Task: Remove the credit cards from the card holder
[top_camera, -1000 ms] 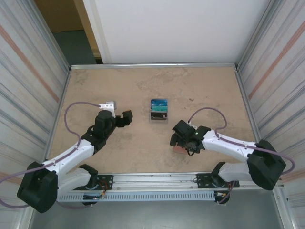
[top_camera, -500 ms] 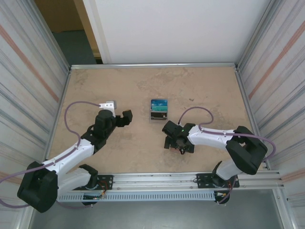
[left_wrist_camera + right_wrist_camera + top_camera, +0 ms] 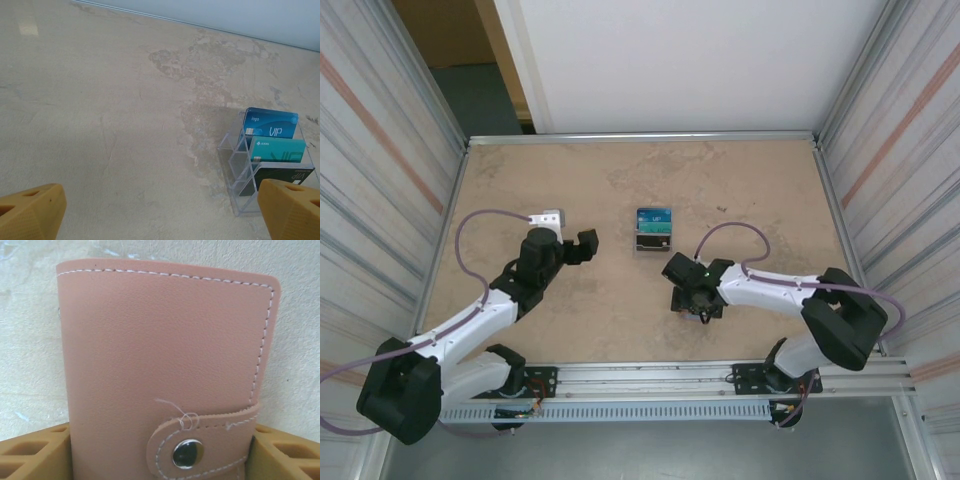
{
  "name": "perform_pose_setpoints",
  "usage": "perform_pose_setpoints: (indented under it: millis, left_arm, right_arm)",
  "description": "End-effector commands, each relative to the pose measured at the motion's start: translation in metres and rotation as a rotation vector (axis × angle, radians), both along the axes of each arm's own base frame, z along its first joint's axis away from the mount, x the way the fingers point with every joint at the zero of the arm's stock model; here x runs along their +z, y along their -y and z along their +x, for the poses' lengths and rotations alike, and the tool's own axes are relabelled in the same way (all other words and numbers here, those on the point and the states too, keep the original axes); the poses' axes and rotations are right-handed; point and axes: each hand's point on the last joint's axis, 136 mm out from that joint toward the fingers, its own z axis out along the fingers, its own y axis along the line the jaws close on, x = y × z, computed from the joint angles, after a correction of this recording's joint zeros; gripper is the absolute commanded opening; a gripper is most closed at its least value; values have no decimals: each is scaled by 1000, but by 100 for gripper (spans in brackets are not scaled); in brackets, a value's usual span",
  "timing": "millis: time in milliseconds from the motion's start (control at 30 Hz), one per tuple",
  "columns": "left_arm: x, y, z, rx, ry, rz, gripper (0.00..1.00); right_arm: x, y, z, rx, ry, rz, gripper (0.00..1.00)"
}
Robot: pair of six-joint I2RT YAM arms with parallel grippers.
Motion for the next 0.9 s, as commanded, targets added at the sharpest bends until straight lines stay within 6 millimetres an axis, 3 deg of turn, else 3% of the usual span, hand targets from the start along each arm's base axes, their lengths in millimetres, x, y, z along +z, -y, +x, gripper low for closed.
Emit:
perform_pose_setpoints:
  millis: [0, 300, 467, 733, 867]
  left_arm:
    - [15, -5, 8, 33, 31, 0, 99]
    - [26, -3, 8, 59, -15, -62, 99]
    - [31, 12, 6, 26, -106, -139, 99]
    - [41, 69, -2, -225, -209, -259, 99]
    - [48, 110, -17, -435, -238, -279, 99]
  right_arm:
    - [6, 2, 3, 38, 57, 13, 71]
    - [14, 1, 8, 110, 165, 77, 68]
    - [35, -3, 17, 190, 302, 140, 69]
    - [87, -13, 32, 300, 603, 275, 69]
    - [105, -14, 37, 329, 703, 289, 68]
